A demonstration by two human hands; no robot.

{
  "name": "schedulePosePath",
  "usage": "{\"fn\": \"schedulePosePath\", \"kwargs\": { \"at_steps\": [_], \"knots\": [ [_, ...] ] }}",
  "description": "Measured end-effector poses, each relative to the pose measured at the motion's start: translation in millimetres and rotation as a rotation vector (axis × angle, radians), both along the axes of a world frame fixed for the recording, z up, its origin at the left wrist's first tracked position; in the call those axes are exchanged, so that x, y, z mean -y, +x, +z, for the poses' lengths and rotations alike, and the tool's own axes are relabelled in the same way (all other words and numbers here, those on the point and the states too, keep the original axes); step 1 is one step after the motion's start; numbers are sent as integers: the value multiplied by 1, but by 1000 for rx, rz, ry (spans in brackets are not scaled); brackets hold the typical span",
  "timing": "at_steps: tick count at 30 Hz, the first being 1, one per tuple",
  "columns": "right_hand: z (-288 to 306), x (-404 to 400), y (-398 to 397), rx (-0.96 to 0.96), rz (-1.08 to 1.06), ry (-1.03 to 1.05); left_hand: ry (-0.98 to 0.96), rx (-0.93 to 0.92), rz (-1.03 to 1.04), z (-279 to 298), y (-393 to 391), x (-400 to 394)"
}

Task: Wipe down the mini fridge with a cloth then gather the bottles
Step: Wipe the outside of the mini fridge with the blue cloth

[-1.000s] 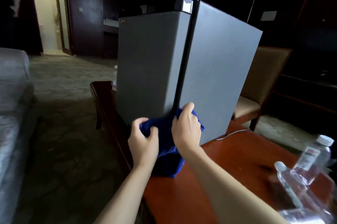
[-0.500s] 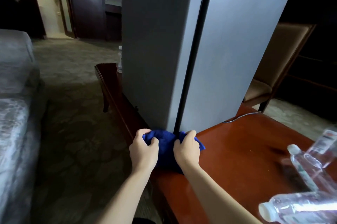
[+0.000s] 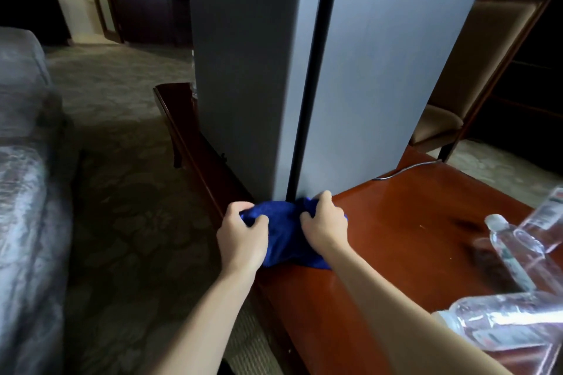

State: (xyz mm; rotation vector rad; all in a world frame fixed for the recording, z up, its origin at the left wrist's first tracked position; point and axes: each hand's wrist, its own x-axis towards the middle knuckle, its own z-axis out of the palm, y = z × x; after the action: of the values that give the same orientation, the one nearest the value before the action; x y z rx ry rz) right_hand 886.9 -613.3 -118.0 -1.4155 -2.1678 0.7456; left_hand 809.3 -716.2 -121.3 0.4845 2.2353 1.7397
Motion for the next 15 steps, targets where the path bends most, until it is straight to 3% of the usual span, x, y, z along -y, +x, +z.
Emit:
{"fn": "schedulePosePath", "kwargs": {
  "at_steps": [5, 10, 15],
  "knots": [
    [-6, 44, -14, -91, 96, 43, 85, 48, 132, -7, -18, 27],
    [-5, 77, -35, -172, 257, -45, 51, 89, 207, -4, -33, 50],
    [-9, 67, -25, -205, 40, -16, 82, 86, 21, 0, -39, 37]
  ]
}}
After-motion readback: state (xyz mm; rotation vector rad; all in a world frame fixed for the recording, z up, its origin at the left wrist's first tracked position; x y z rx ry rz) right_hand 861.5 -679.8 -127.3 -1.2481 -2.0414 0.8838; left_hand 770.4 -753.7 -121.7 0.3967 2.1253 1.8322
